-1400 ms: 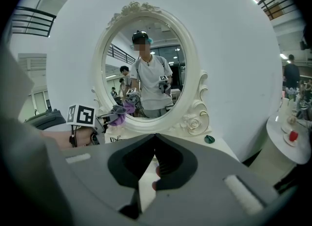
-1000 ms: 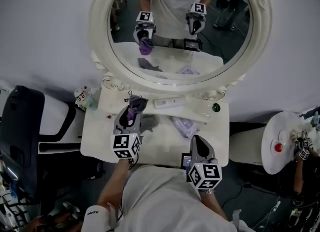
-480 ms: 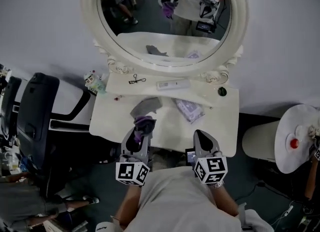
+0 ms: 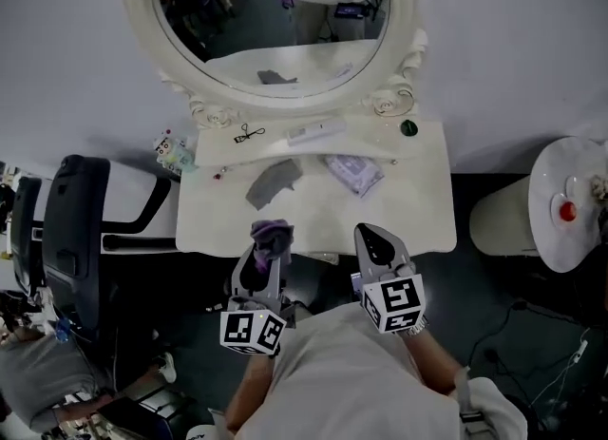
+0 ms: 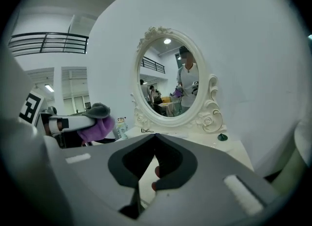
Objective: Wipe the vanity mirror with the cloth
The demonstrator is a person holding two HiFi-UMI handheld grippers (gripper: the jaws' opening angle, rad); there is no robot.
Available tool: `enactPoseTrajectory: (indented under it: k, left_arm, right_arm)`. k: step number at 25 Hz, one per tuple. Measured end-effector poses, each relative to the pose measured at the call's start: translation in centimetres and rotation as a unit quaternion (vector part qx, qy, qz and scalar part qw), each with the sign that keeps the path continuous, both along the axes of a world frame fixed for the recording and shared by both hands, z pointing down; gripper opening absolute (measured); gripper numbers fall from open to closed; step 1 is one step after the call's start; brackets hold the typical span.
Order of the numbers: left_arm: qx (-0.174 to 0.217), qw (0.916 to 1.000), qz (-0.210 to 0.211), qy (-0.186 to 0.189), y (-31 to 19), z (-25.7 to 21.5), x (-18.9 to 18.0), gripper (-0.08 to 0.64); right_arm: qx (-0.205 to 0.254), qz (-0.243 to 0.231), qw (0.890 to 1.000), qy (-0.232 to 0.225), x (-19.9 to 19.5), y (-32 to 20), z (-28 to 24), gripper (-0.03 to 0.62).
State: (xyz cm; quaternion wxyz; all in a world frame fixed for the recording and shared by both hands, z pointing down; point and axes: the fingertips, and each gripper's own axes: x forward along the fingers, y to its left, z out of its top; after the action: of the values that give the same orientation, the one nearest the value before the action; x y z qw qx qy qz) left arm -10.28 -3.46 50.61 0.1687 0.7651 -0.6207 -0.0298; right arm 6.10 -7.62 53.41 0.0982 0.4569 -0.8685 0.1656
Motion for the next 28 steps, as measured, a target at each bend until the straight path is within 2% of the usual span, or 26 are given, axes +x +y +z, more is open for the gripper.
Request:
enactPoseTrajectory:
  k: [3,6,11,15,19,25,28]
  left_arm:
    - [0.003,0.9989,0.045,0.014,1.4,0.0,-0.6,0.158]
    - [0.012,0.9963,0.084,0.018,4.3,0.1,-3.1,0.158]
    - [0.014,0.9940,0.107,0.018,11.1,0.9,-9.5,0.158]
    - [0.011,0.9918,0.125,0.025,14.4,1.4,-11.5,0.158]
    - [0.028,0.9906,0.131,0.028,17.1,0.5,-11.4,0.158]
    - [0.058,0.9925,0.101,0.035,22.4,-1.5,-9.0,0.158]
    - [0.057,0.9944,0.085,0.026,26.6,-1.6,-5.7,0.158]
  right_arm:
    - [0.021,0.028,0.999,0.014,-0.8,2.6,-1.0,0.008]
    - [0.033,0.073,0.997,0.023,-2.8,5.9,-1.2,0.008]
    - [0.000,0.150,0.989,0.006,-7.3,15.3,-0.5,0.008]
    - [0.000,0.137,0.990,0.043,-9.9,20.5,-0.8,0.008]
    - [0.012,0.140,0.989,0.038,-9.8,23.7,-2.8,0.008]
    - [0.033,0.112,0.993,0.031,-7.9,29.5,-4.0,0.008]
    - [0.036,0.099,0.994,0.013,-4.8,33.4,-3.9,0.008]
